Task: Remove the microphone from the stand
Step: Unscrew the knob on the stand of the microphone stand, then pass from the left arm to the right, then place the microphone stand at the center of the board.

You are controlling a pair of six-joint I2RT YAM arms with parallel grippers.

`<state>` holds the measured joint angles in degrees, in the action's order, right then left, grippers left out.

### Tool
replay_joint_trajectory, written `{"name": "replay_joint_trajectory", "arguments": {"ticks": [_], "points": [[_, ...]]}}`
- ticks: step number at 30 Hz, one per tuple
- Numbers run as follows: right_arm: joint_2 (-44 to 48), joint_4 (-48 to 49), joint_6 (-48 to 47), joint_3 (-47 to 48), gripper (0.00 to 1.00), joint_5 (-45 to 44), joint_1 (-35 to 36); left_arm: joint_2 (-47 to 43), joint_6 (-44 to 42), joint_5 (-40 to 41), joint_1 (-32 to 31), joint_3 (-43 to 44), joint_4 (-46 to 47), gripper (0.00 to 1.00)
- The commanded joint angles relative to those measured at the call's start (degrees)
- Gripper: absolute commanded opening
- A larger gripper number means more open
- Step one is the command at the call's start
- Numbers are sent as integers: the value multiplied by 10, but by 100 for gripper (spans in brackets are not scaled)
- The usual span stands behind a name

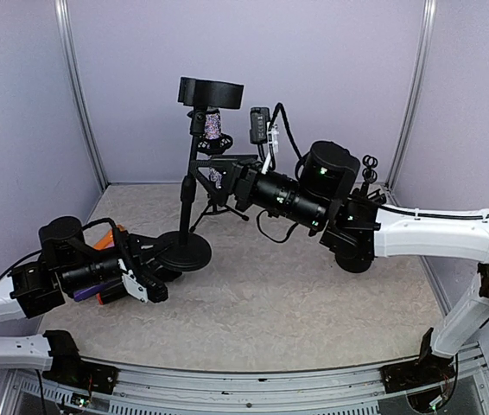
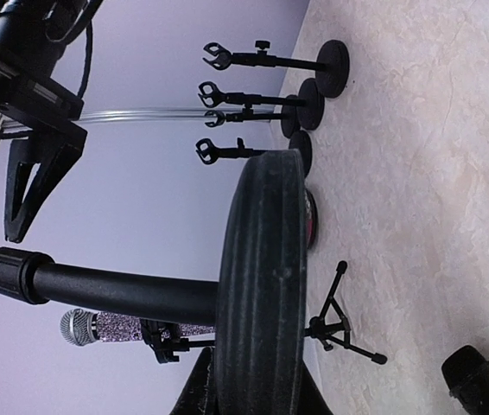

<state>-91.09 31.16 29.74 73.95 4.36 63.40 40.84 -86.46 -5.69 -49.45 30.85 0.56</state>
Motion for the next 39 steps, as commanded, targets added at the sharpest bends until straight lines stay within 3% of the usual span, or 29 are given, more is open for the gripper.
{"name": "replay_joint_trajectory", "arguments": {"ticks": [1,6,11,15,23,24,27,28,29,30,31,32,36,39], "points": [[-23,-104,-59,55,80,-137,36,0,-29,35,1,8,107,0],[-78,-207,-59,143,77,-166,55,5,-39,43,1,8,111,0],[-95,-212,-54,153,68,-204,66,3,-44,45,1,8,107,0],[-87,-164,-52,126,51,-200,68,3,-44,46,1,9,108,0],[-57,-7,-86,47,4,-124,67,-3,-37,26,1,11,88,0],[-55,5,-89,42,0,-107,65,-5,-35,17,1,14,78,0],[-46,45,-90,20,0,-49,55,-6,-33,-4,1,18,50,0],[-41,51,-90,14,0,-38,51,-3,-32,-8,1,21,35,7],[-33,49,-97,9,0,-48,47,1,-23,-9,1,26,19,25],[-26,39,-104,6,0,-71,45,6,-7,-10,1,32,0,54],[-19,27,-116,2,0,-99,41,13,9,-9,1,40,-19,89],[-11,15,-129,-6,0,-127,35,24,26,-8,1,52,-50,98],[19,-7,-158,-74,0,-241,-9,92,100,-2,10,129,-265,99],[33,2,-167,-131,0,-299,-53,129,153,-21,38,174,-341,99]]}}
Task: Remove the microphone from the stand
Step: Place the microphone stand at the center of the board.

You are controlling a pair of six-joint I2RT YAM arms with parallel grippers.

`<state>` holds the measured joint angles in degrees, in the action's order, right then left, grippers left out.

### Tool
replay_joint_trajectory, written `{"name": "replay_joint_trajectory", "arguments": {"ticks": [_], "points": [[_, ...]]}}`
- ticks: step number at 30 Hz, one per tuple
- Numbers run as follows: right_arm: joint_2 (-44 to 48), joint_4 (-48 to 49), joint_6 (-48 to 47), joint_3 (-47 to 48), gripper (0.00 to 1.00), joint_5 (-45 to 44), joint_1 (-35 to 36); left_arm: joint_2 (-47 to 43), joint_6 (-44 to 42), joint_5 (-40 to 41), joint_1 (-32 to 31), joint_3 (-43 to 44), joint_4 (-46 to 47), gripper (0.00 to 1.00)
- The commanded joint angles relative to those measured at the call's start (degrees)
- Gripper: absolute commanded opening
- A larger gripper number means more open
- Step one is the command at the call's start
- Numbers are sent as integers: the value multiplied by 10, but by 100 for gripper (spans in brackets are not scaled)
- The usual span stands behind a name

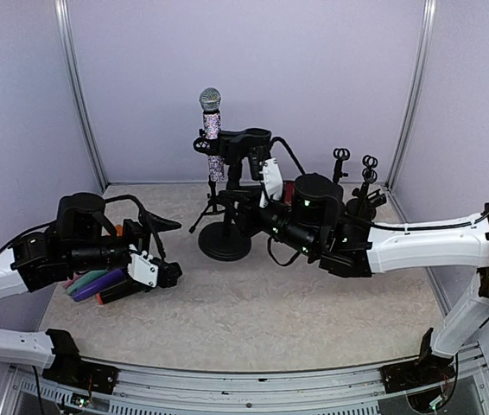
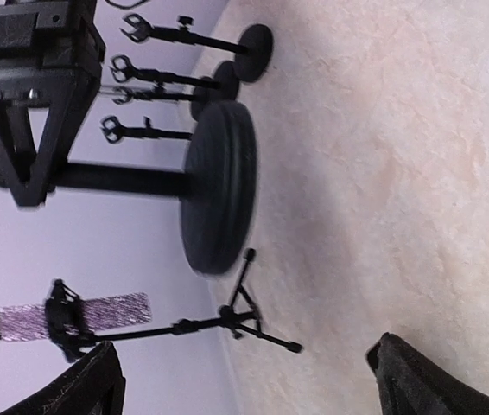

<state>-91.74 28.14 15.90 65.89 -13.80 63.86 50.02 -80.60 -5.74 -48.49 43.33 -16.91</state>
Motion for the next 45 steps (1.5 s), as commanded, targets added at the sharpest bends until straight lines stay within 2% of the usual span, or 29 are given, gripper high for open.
{"name": "replay_joint_trajectory", "arguments": {"ticks": [1,5,12,19,27,28,32,34,36,38,41,45], "points": [[40,41,-33,-67,0,-132,-73,48,116,-24,40,61,-176,99],[10,95,-70,-108,0,-178,-133,102,174,-58,118,130,-217,99],[-106,199,-135,-88,0,-214,-216,189,236,-107,240,232,-302,99],[-208,274,-142,-53,0,-219,-273,166,230,-129,302,223,-301,99],[-282,275,-119,-7,0,-231,-297,169,252,-156,344,239,-309,99],[-286,269,-113,-5,8,-231,-298,171,257,-161,344,242,-310,99],[-280,252,-86,-17,61,-229,-298,175,277,-187,378,255,-319,99],[-269,220,-67,-20,80,-240,-297,179,295,-211,391,269,-319,99],[-253,192,-44,-27,94,-241,-296,186,321,-242,406,289,-321,99],[-231,171,-31,-40,100,-227,-294,197,348,-270,420,312,-327,99],[-191,124,-1,-57,100,-196,-289,219,393,-296,435,350,-340,99],[-136,58,45,-86,100,-166,-270,251,441,-283,438,390,-356,99]]}}
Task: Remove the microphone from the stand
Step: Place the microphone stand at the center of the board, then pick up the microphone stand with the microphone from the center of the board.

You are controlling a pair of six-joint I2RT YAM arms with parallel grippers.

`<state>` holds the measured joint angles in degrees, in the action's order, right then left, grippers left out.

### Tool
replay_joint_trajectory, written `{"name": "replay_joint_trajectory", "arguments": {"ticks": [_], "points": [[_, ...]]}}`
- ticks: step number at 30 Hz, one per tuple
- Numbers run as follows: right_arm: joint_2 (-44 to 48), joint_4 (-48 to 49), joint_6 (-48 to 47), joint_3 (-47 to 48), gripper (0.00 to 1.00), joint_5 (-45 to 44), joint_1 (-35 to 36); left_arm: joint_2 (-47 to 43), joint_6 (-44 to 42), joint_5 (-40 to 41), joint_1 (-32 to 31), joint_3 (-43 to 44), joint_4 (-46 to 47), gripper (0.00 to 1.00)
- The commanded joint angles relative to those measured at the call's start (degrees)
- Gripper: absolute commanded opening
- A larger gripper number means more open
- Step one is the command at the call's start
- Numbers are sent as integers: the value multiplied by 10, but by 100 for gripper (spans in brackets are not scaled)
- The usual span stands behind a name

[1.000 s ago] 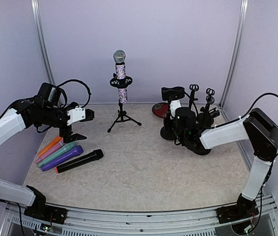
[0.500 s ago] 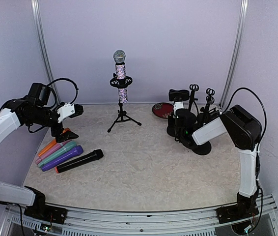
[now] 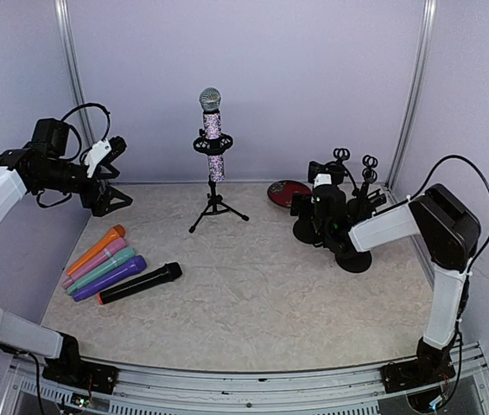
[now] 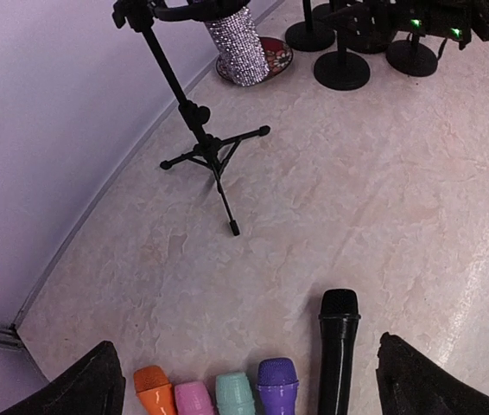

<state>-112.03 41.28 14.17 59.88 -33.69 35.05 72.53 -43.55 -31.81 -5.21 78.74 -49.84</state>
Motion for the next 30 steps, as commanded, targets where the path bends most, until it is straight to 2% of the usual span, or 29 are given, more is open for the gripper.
{"name": "replay_joint_trajectory", "arguments": {"ticks": [1,6,8,11,15,22,30], "points": [[81,-89,79,-35,100,40,25,32,80,-18,6,41,-28,99],[117,-163,116,-35,100,93,78,44,108,-5,11,41,-28,99],[116,-190,118,-8,97,145,99,46,115,-5,13,36,-27,99],[115,-237,168,59,96,224,115,43,112,-2,14,22,-27,99],[110,-253,226,168,93,327,113,33,89,-7,13,2,-33,98],[24,-312,340,369,82,412,91,8,74,-6,14,-27,-29,97],[-54,-320,415,467,74,442,79,-14,79,10,14,-38,-17,99]]}}
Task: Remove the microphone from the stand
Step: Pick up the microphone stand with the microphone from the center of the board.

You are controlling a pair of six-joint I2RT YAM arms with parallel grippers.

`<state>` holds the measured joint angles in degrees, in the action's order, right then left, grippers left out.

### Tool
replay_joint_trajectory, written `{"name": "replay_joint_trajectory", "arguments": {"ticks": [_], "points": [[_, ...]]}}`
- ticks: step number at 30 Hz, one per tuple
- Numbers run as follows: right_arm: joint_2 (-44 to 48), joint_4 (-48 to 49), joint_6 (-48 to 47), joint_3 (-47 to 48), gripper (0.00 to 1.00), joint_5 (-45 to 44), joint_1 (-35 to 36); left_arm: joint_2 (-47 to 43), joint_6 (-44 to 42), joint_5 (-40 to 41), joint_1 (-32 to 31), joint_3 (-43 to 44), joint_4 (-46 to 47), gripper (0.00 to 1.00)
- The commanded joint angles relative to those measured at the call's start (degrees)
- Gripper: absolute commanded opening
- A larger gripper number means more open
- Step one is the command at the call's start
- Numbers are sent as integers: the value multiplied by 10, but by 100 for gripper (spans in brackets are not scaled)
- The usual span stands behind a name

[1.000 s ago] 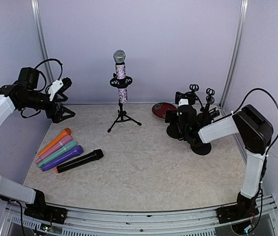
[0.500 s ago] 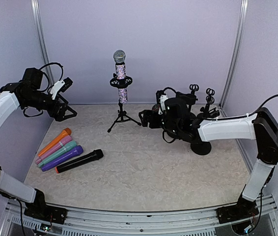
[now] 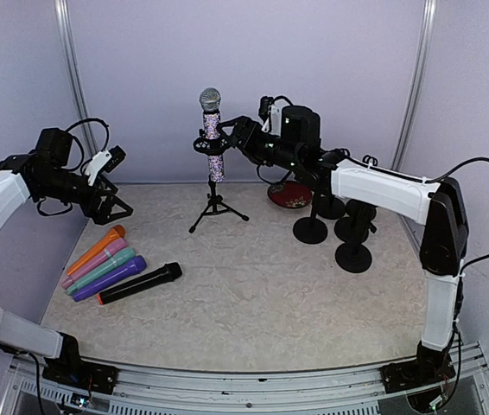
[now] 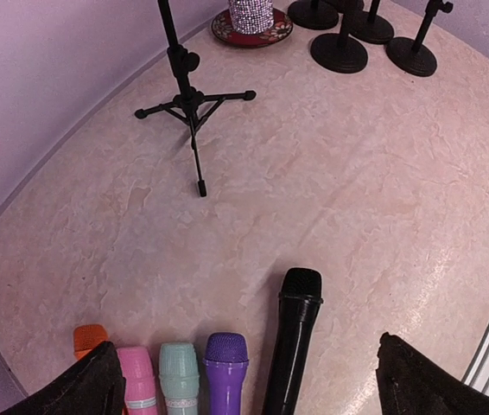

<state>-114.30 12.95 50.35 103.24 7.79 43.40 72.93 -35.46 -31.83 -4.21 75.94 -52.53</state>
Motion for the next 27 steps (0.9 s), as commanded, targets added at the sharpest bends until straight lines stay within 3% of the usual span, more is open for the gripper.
{"name": "replay_joint_trajectory", "arguments": {"ticks": [1,11,17,27], "points": [[-34,-43,57,42,73,23,-5,-20,-1,13,4,-12,13,99],[-45,-21,103,45,63,16,-7,-30,-2,14,3,-23,28,99],[-64,-6,128,63,44,38,-8,-39,-5,31,3,-39,37,99],[-16,48,171,-4,14,35,-8,-45,2,37,-1,-55,54,99]]}}
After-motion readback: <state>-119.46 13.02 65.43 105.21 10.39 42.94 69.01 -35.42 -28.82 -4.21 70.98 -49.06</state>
